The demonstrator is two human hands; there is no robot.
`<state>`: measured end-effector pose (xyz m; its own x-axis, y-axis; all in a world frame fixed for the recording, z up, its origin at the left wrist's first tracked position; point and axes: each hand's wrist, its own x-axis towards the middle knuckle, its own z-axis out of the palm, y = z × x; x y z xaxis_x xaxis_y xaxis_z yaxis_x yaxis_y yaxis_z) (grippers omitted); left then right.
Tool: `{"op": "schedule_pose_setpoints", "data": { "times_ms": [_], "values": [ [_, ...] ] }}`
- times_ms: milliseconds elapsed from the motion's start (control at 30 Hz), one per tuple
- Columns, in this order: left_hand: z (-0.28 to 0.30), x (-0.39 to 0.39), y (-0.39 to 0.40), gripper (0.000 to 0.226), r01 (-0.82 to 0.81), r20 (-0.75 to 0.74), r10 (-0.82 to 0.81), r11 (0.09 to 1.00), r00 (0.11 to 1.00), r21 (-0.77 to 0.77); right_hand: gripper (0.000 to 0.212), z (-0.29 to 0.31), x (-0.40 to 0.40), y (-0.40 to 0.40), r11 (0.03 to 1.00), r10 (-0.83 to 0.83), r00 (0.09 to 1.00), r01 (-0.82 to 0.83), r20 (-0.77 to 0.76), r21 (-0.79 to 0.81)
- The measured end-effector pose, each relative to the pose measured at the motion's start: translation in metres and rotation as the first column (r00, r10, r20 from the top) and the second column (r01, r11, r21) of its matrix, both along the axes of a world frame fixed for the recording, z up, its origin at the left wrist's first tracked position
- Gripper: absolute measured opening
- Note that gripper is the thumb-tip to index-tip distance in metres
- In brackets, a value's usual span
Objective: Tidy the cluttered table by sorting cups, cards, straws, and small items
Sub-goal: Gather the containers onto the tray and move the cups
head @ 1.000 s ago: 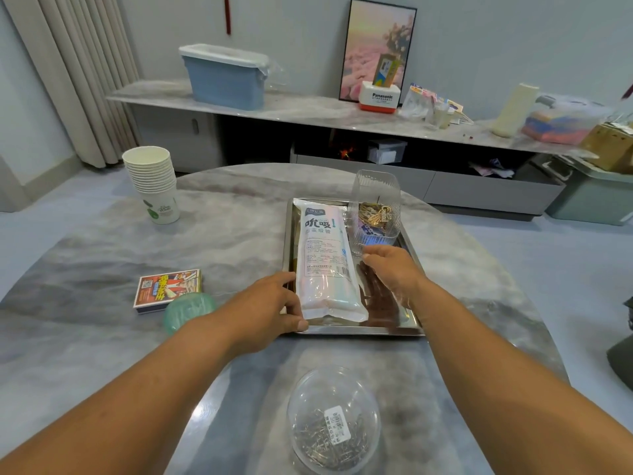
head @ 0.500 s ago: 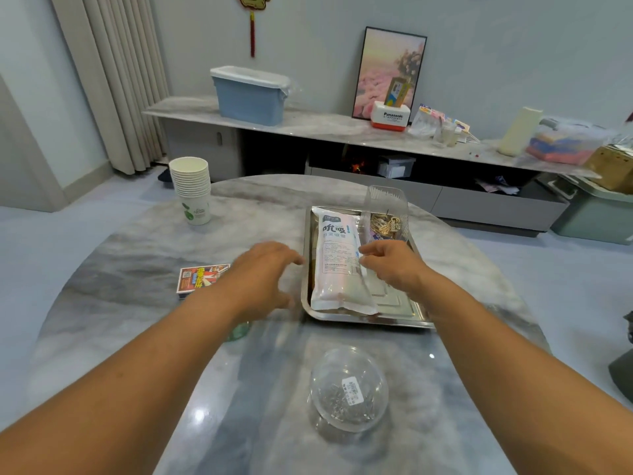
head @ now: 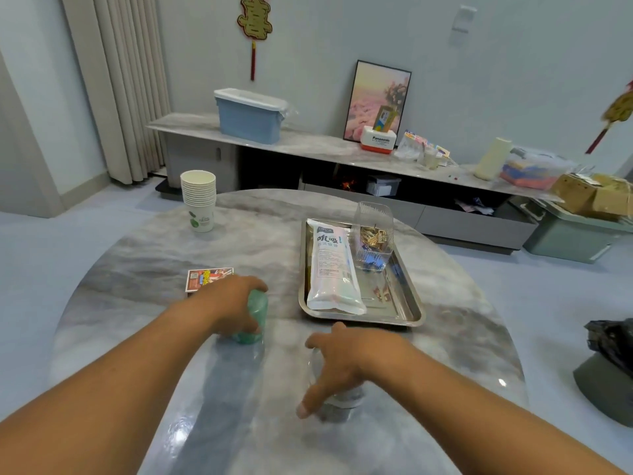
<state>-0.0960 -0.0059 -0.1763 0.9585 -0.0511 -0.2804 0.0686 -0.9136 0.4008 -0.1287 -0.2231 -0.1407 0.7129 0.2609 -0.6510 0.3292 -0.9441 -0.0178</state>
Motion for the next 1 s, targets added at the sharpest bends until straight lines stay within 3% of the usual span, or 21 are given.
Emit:
{"op": "schedule_pose_setpoints", "data": {
  "times_ms": [100, 200, 400, 533, 667, 767, 867, 933, 1000],
  "values": [
    [-0.002, 0.002, -0.007, 0.085, 0.009, 0.006, -0.009, 0.999, 1.000, -0.037, 0.105, -0.014, -0.011, 0.001, 0.996, 0.075, 0.992, -0.070, 0.096, -0.055],
    [-0.005, 0.005, -0.016, 0.088, 0.022, 0.006, -0.021, 0.996, 1.000, -0.089, 0.107, -0.020, -0.005, -0.010, 0.997, 0.071, 0.989, -0.071, 0.131, -0.007],
    [-0.011, 0.015, -0.023, 0.074, 0.008, 0.038, -0.002, 0.989, 0.999, -0.147, 0.120, 0.018, 0.049, -0.050, 0.969, -0.175, 0.972, 0.142, 0.156, 0.204],
    [-0.017, 0.022, -0.027, 0.084, 0.018, 0.114, 0.005, 0.979, 0.993, -0.203, 0.124, 0.017, 0.094, -0.083, 0.877, -0.409, 0.862, 0.282, 0.298, 0.388],
    [-0.010, 0.027, -0.018, 0.103, 0.048, 0.067, -0.029, 0.947, 0.997, -0.317, 0.124, -0.013, 0.122, -0.099, 0.837, -0.509, 0.730, 0.297, 0.456, 0.460],
    [-0.003, 0.038, 0.002, 0.080, -0.003, 0.127, 0.053, 0.930, 0.991, -0.367, 0.122, -0.034, 0.134, -0.104, 0.849, -0.497, 0.694, 0.264, 0.521, 0.458],
    [-0.007, 0.049, 0.035, 0.070, -0.158, 0.207, 0.191, 0.974, 0.960, -0.162, 0.120, -0.051, 0.144, -0.102, 0.842, -0.500, 0.693, 0.248, 0.519, 0.479],
    [-0.018, 0.055, 0.060, 0.085, -0.280, 0.192, 0.272, 0.960, 0.943, 0.014, 0.115, -0.062, 0.151, -0.100, 0.813, -0.531, 0.684, 0.246, 0.499, 0.528],
    [-0.030, 0.054, 0.077, 0.102, -0.341, 0.092, 0.334, 0.938, 0.938, 0.068, 0.103, -0.070, 0.155, -0.098, 0.779, -0.568, 0.660, 0.238, 0.492, 0.580]
  ]
}}
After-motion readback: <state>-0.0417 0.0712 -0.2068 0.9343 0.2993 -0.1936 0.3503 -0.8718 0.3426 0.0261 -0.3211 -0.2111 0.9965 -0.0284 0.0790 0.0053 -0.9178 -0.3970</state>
